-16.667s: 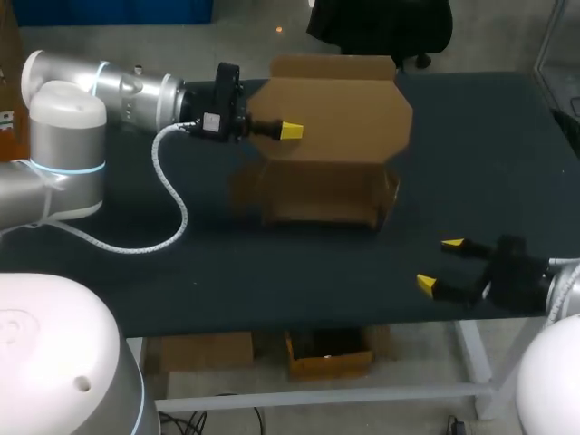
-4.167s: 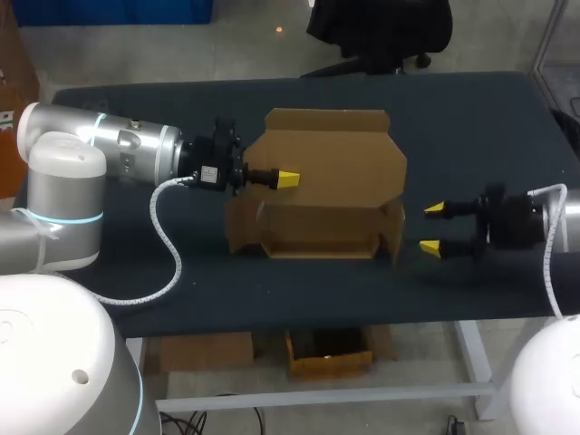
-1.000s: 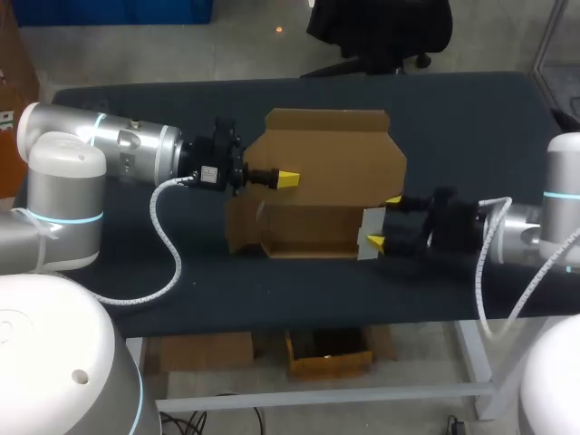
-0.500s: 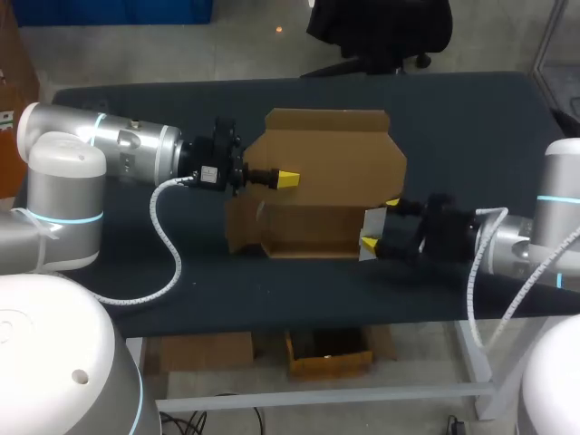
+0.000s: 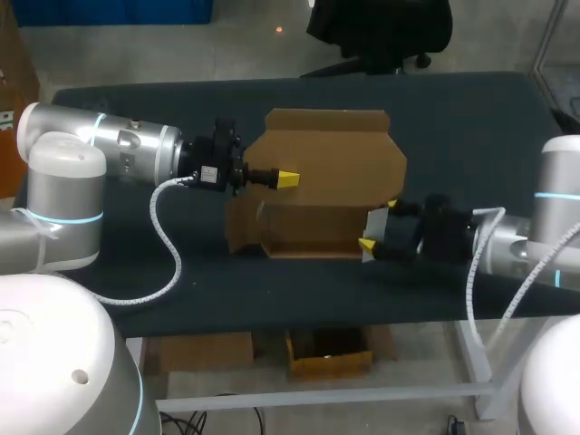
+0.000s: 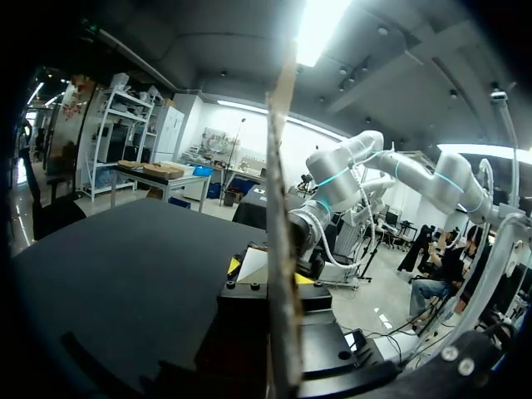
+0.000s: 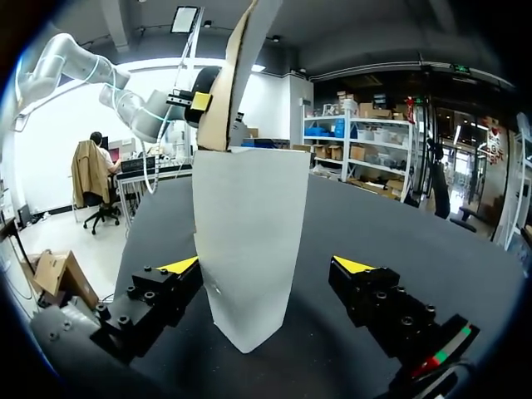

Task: Assemble the packaging by folding the flat box into shape, placing the metal phone stand inside, and closing the box properly

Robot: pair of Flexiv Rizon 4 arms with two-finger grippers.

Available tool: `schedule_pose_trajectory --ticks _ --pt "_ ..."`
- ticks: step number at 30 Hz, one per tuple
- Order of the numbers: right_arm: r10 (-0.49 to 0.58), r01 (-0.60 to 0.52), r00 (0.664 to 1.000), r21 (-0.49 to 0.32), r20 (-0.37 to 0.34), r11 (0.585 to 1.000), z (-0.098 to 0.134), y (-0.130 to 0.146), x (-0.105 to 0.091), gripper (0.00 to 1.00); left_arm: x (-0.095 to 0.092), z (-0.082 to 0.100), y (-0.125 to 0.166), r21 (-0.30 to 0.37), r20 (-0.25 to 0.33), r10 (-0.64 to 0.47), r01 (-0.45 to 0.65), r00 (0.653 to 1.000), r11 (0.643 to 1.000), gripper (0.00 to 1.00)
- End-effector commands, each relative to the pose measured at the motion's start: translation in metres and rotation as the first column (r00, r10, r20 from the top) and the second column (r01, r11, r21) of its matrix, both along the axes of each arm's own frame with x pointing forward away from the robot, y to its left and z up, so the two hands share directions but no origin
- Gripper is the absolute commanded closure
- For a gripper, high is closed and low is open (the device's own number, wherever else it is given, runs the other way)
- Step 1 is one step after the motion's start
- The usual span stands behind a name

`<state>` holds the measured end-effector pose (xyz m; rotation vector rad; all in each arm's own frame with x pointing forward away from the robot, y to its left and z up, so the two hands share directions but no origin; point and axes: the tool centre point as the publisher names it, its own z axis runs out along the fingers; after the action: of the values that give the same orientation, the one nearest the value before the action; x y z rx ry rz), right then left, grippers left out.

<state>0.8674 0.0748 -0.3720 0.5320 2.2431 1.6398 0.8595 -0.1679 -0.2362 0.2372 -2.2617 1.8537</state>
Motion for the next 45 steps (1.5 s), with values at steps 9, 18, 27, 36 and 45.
schedule_pose_trajectory --ticks 9,18,27,36,45 --pt "0.092 -0.093 0.995 -0.016 -0.022 0.996 0.006 -0.023 -0.021 0.0 0.001 -0.004 0.0 0.0 -0.001 -0.002 0.002 1.0 1.0 1.0" --pt "0.147 -0.147 0.989 -0.003 -0.018 0.989 0.011 -0.048 -0.033 0.11 0.001 -0.004 0.0 0.0 -0.001 -0.002 0.002 1.0 1.0 1.0" --pt "0.19 -0.191 0.981 -0.012 -0.028 0.982 0.013 -0.064 -0.039 0.5 0.001 -0.004 0.0 0.0 -0.001 -0.002 0.002 1.0 1.0 1.0" --pt "0.192 -0.193 0.98 -0.029 -0.043 0.981 0.013 -0.076 -0.034 0.63 0.001 -0.004 0.0 0.0 -0.001 -0.002 0.002 1.0 1.0 1.0" --pt "0.259 -0.261 0.965 -0.043 -0.047 0.964 0.013 -0.071 -0.005 0.58 0.001 -0.004 0.0 0.0 -0.001 -0.002 0.002 1.0 1.0 1.0"
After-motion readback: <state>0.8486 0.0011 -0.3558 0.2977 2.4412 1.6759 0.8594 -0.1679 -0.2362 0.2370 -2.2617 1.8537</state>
